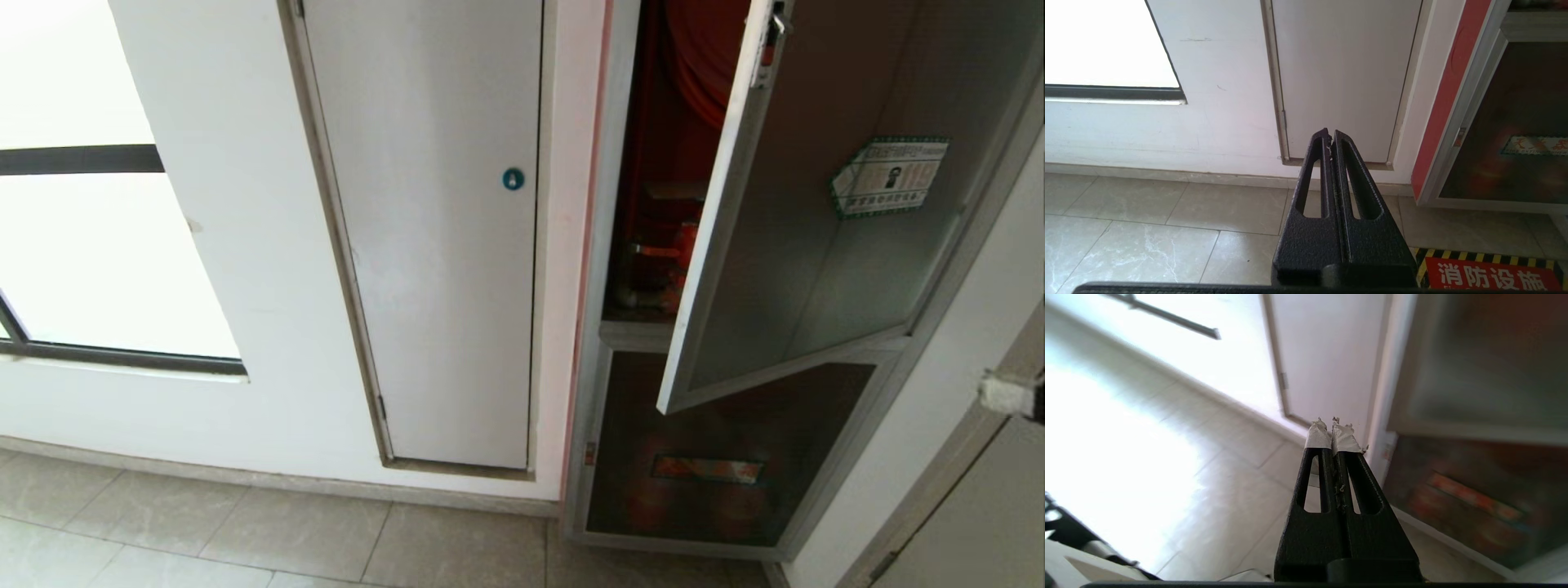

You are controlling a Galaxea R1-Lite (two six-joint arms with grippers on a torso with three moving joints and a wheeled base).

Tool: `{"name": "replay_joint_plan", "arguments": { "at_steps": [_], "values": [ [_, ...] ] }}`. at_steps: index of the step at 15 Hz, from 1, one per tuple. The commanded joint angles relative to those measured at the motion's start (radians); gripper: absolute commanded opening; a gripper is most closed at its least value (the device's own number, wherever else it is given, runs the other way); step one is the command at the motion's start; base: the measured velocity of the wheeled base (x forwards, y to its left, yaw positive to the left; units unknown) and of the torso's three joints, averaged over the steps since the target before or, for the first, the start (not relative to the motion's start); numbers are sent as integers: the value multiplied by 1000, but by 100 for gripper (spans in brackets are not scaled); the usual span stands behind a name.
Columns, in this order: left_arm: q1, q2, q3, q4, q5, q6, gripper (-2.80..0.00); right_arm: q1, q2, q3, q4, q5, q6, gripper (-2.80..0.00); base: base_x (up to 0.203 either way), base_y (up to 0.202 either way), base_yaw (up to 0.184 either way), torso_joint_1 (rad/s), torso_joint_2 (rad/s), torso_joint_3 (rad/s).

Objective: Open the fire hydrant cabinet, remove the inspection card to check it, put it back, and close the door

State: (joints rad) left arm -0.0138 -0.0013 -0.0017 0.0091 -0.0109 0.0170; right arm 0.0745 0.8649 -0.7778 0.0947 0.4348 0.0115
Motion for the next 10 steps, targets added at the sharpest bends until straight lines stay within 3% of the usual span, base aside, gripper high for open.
{"name": "replay_joint_plan", "arguments": {
  "at_steps": [1,3,6,8,10],
  "values": [
    [0,1,0,0,0,0,-280,71,212,-99,0,-4,3,-280,0,0,0,0,0,0],
    [0,0,0,0,0,0,-280,237,328,-162,-40,-122,40,-280,0,0,0,0,0,0],
    [0,1,0,0,0,0,-280,436,530,-202,-260,-478,86,-280,0,0,0,0,0,0],
    [0,1,0,0,0,0,-280,513,660,-237,-404,-696,95,-280,0,0,0,0,0,0],
    [0,0,0,0,0,0,-280,548,766,-285,-558,-860,99,-280,0,0,0,0,0,0]
  ]
}}
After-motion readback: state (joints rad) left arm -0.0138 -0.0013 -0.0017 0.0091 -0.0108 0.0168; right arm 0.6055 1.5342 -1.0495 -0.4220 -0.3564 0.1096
